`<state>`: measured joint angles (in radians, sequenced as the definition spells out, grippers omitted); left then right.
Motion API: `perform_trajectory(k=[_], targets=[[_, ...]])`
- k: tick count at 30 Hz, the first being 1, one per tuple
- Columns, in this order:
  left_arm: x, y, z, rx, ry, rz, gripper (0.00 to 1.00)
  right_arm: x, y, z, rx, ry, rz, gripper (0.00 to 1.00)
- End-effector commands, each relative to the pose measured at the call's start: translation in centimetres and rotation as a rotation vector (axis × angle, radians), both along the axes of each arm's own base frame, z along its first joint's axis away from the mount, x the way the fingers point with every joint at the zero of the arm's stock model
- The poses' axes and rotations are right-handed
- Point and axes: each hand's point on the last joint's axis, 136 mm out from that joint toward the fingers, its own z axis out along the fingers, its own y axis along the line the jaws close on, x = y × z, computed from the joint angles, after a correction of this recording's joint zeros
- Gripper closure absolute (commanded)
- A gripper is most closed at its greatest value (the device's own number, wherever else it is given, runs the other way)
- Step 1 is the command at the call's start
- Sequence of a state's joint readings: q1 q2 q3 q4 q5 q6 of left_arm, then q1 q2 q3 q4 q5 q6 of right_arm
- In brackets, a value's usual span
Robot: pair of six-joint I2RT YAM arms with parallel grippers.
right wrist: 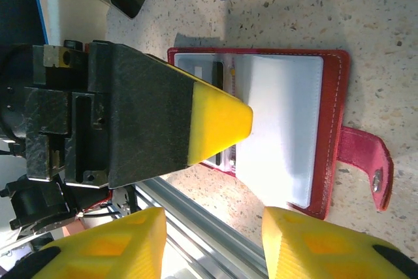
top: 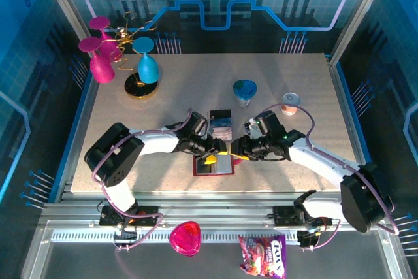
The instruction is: Take the credit cards out of the card holder
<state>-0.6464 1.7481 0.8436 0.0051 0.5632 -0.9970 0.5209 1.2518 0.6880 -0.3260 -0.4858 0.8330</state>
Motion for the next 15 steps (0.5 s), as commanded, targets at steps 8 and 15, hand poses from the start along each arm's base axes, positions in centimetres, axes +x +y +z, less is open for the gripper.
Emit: perform_trajectory(k=[8,15], targets=[[0.0,-0.9,1.0,-0.029,0.0,-0.011,0.37,-0.1,-0.7,0.2,-0.015,-0.006,-0.014,0.56],[0.1,-0.3,2.1,-0.024,-0.033,0.001,0.39,0.1,-0.2,0.2,0.001,0.006,-0.005,0.56]])
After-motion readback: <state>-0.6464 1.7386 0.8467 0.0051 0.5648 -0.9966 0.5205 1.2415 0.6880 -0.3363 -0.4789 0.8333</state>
